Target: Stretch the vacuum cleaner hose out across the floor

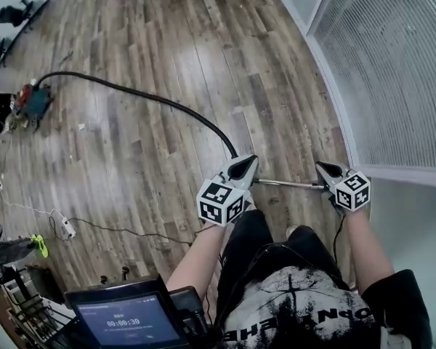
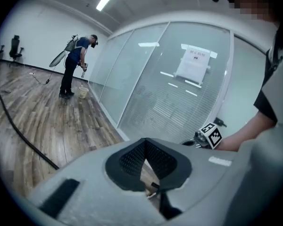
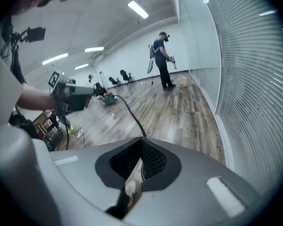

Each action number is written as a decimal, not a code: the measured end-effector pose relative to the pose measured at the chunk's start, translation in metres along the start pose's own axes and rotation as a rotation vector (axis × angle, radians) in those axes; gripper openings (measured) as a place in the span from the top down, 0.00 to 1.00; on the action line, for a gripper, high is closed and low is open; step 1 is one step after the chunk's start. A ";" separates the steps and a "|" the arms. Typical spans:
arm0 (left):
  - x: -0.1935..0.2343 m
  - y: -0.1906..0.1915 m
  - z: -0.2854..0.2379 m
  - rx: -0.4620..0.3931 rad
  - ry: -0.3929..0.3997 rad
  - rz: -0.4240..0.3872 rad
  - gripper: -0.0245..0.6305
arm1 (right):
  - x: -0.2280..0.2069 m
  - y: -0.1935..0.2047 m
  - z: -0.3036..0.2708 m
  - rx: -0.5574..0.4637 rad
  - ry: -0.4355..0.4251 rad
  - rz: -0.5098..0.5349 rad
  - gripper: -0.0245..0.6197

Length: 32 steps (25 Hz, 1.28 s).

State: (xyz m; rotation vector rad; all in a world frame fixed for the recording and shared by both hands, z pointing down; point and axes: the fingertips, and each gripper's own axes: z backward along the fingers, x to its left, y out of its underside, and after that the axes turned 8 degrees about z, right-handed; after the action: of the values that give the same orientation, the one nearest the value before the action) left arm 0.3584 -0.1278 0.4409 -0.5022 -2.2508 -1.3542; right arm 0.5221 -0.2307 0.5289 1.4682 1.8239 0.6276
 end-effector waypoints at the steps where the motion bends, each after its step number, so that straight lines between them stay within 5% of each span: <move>1: -0.001 -0.010 0.008 -0.036 0.015 0.006 0.96 | 0.000 -0.024 0.002 -0.077 -0.003 -0.020 0.95; 5: 0.014 -0.022 0.014 -0.116 0.013 -0.032 0.96 | -0.015 -0.090 -0.010 -0.336 -0.045 -0.083 0.95; 9: 0.030 -0.047 0.017 -0.172 -0.009 -0.076 0.96 | -0.016 -0.145 -0.022 -0.471 -0.088 -0.047 0.95; 16: -0.037 -0.116 0.116 -0.249 -0.037 -0.284 0.96 | 0.095 -0.246 0.067 -0.615 -0.217 0.170 0.95; 20: -0.071 -0.140 0.149 -0.320 -0.083 -0.339 0.96 | 0.129 -0.273 0.107 -0.683 -0.315 0.218 0.95; 26: -0.143 -0.149 0.174 -0.466 -0.103 -0.254 0.96 | 0.157 -0.282 0.161 -0.718 -0.473 0.332 0.95; 32: -0.208 -0.139 0.177 -0.546 -0.187 -0.274 0.96 | 0.167 -0.280 0.204 -0.714 -0.593 0.433 0.95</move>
State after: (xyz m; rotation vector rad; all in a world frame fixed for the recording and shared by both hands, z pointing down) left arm 0.4223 -0.0470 0.1521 -0.5254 -2.1319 -2.1644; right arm 0.4846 -0.1474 0.1550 1.3392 0.7143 0.8267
